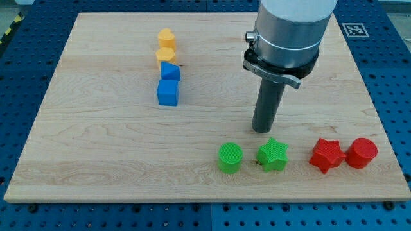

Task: Move your arm towards the blue cube

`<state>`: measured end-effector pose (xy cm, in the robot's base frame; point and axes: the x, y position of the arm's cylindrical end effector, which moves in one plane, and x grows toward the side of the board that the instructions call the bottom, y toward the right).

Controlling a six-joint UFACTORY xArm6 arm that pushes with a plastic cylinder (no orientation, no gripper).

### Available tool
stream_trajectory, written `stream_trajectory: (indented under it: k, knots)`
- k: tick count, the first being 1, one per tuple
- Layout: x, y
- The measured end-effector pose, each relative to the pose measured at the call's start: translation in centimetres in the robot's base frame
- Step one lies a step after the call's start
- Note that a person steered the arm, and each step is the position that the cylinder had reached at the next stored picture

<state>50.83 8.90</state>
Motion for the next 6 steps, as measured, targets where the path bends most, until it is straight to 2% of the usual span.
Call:
stream_trajectory:
  k: [1, 3, 4, 5, 6]
  knots:
    - [0.0, -2.0]
    - [-1.3, -20.0]
    - [-5.4, -22.5]
    - [-5.6, -22.6]
    - [-5.6, -19.7]
